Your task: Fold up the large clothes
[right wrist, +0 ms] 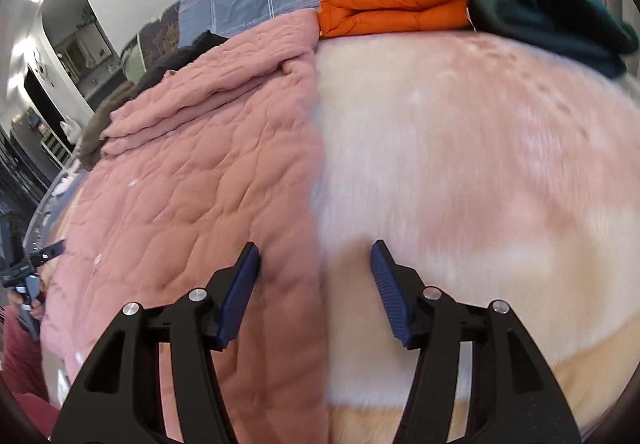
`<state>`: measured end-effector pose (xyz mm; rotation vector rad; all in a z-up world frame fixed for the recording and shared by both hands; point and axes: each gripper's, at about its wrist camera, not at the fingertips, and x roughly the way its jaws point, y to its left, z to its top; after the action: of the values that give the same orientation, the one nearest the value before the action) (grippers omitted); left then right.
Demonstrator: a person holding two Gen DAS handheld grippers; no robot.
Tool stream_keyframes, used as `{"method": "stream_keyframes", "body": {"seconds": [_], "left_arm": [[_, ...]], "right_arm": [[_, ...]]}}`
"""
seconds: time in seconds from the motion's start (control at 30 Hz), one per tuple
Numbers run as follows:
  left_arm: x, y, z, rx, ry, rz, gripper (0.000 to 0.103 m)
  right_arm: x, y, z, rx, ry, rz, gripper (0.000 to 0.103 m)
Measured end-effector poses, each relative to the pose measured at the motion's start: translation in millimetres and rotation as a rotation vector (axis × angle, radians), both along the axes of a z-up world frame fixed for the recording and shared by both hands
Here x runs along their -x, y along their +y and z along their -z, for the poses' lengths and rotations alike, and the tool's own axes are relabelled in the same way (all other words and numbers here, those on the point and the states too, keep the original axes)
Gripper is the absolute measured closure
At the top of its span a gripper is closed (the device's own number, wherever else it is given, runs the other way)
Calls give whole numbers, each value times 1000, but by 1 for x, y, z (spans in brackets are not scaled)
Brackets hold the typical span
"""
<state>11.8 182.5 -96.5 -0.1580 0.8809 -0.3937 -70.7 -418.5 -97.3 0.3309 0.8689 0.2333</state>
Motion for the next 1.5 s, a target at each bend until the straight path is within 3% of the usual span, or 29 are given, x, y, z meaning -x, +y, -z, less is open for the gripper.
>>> {"method": "stream_keyframes", "body": {"seconds": [0.17, 0.27, 0.37, 0.5, 0.63, 0.7, 0.77, 0.9, 0.93, 0.97, 1.03, 1.07, 1.17, 1.3, 1.5], "left_arm": [[19, -17, -4, 32, 11, 102, 4], [32, -27, -3, 7, 14, 157, 6], [50, -28, -3, 83, 35, 190, 8], [55, -33, -6, 79, 29, 194, 10], [35, -36, 4, 115, 59, 171, 15], [34, -38, 3, 116, 57, 151, 21], [40, -35, 0, 85, 51, 143, 42], [59, -19, -2, 109, 68, 147, 64], [59, -19, -1, 111, 69, 142, 67], [58, -20, -1, 111, 71, 136, 75], [50, -26, -9, 102, 79, 105, 90], [49, -29, -16, 85, 58, 98, 91], [61, -37, -75, 80, -132, 104, 93], [82, -39, -135, 81, -310, 104, 93], [130, -31, -184, 52, -468, 79, 93]], "right_arm": [[36, -6, 5, -114, -12, -32, 44], [56, -4, 8, -185, -14, -73, 44], [74, -6, 10, -291, -14, -69, 44], [67, -10, 6, -442, -10, -102, 44], [41, 7, 9, -394, 15, -111, 44], [41, 15, 9, -363, 28, -108, 44], [50, 20, 6, -327, 28, -138, 49], [67, 21, 6, -283, 37, -142, 71], [64, 20, 8, -295, 43, -127, 74], [60, 17, 11, -324, 52, -105, 84], [53, 10, 7, -402, 42, -65, 90], [51, 8, 0, -426, 14, -60, 91], [54, 6, -42, -471, -107, -78, 93], [71, 11, -95, -423, -256, -99, 93], [126, 4, -149, -369, -440, -88, 94]]}}
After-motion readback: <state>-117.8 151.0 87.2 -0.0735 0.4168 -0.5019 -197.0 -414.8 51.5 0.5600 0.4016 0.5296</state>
